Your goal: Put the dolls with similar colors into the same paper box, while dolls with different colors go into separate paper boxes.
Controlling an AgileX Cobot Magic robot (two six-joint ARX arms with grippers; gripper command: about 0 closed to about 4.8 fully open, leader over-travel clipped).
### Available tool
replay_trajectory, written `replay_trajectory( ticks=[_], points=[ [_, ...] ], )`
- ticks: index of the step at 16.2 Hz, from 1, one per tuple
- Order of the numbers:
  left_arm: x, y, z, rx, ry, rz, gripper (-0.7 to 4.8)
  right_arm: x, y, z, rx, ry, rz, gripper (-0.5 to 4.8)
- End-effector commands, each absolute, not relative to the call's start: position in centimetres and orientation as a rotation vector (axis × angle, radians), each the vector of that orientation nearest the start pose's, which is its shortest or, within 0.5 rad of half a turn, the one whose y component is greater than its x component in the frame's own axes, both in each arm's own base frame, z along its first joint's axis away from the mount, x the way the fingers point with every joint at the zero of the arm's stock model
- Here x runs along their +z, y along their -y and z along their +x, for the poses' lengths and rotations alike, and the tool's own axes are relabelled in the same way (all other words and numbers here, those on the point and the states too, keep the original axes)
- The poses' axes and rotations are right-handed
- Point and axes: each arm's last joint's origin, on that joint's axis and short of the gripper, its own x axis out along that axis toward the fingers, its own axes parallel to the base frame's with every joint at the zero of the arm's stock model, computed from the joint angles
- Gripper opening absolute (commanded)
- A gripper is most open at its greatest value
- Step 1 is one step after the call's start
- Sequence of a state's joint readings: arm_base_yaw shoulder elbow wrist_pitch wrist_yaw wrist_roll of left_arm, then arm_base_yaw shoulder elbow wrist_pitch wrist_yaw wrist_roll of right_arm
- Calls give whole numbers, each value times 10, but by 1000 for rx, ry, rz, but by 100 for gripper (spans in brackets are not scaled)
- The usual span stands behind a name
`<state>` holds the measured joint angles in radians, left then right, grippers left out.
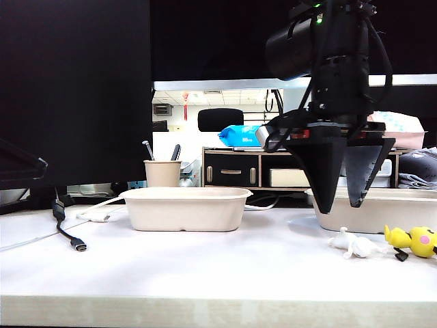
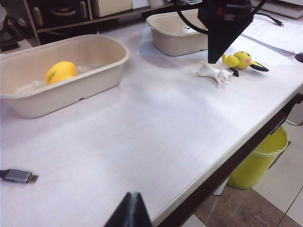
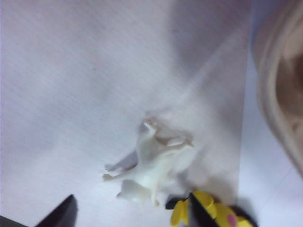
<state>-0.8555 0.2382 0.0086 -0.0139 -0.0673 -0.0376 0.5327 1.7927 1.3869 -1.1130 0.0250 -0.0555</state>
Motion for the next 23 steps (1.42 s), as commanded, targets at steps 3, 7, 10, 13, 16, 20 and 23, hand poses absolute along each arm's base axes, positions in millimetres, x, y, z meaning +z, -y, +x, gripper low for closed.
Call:
replay_trajectory(
  ticks=[3,7,10,13,16,20,23],
  points=[
    [146,81,73,-781,-229,75,-6,224,-169,286,371,-1474,-373,305],
    [146,81,73,-780,-230,75,-6,215,-170,280,330,-1506,-355,305],
    [146,81,73,-780,-230,75,-6,204,-169,278,299,-1511,-320,305],
    [146,81,73,-780,-230,75,-6,200,-171,277,304,-1495,-320,305],
    [146,81,73,-780,-229,75,-6,196,-172,278,298,-1476,-312,304],
    [146,81,73,-780,-230,75,-6,196,-170,280,245,-1446,-358,304],
    [146,81,73,-780,-229,75,-5,196,-170,280,246,-1441,-356,304]
  ],
)
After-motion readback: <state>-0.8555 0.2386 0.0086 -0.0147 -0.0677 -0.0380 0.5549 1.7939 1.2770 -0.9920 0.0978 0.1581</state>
